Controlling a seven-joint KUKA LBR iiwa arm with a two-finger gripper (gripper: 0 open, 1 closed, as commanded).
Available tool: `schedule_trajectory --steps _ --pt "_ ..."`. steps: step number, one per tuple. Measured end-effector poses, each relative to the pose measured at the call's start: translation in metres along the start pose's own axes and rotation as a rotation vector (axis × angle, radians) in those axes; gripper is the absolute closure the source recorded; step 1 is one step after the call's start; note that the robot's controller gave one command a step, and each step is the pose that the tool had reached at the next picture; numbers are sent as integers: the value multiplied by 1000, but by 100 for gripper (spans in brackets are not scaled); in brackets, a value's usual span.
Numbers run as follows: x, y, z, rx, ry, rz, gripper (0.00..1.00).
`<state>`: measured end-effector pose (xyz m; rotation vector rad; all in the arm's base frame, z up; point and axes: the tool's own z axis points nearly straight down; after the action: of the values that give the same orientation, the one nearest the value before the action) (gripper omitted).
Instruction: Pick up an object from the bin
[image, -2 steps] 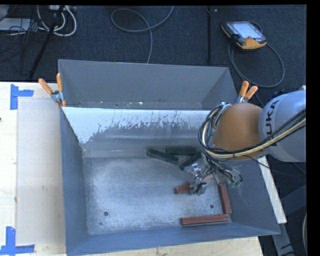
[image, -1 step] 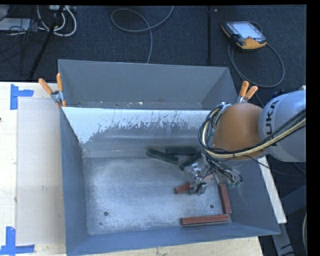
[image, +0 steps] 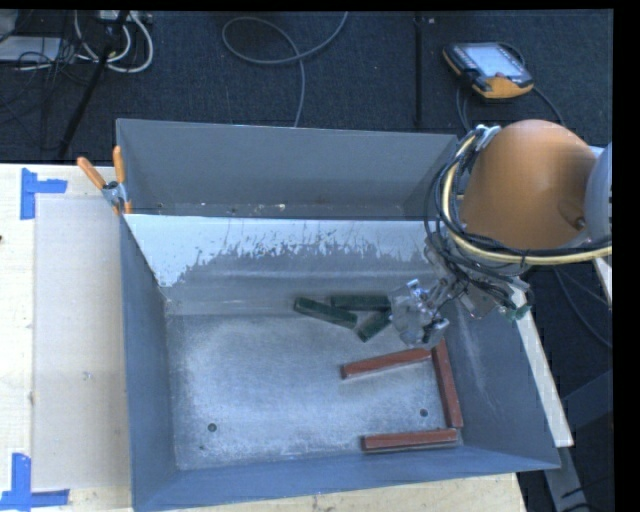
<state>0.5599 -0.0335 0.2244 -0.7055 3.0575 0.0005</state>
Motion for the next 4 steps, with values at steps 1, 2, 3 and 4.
schedule_trajectory --steps 1,2,3,4 --pt "1 0 1 -1 2 2 100" --pt "-22 26 29 2 0 57 100" --pt "-44 34 43 -1 2 163 0" --pt "-44 34 43 -1 2 164 0"
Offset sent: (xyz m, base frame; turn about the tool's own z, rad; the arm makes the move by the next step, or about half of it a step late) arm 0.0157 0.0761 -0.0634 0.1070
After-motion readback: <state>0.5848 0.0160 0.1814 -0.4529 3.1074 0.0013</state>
